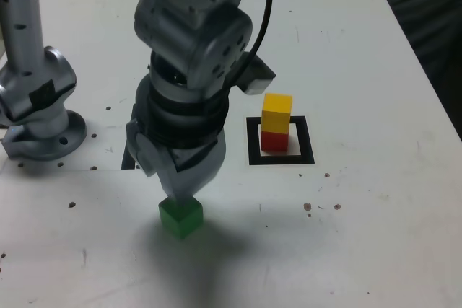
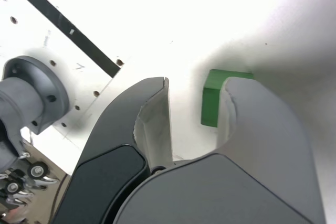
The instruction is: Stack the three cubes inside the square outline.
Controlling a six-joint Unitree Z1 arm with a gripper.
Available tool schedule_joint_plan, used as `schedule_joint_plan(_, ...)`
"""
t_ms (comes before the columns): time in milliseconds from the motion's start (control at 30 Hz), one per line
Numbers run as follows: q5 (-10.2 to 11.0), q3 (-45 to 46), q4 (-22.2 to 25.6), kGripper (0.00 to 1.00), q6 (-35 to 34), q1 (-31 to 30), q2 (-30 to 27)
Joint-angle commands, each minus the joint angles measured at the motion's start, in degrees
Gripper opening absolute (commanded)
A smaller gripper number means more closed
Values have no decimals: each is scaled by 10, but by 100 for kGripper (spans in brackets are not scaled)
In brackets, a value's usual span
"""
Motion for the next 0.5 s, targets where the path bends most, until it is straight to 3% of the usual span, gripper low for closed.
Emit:
schedule_joint_plan(0,-5,3,-7,90,-1,1,-3)
schedule_joint_plan(100,-14,9,-24,99,-1,1,-4)
schedule_joint_plan(467,-31,28,-59,99,0,1,-4)
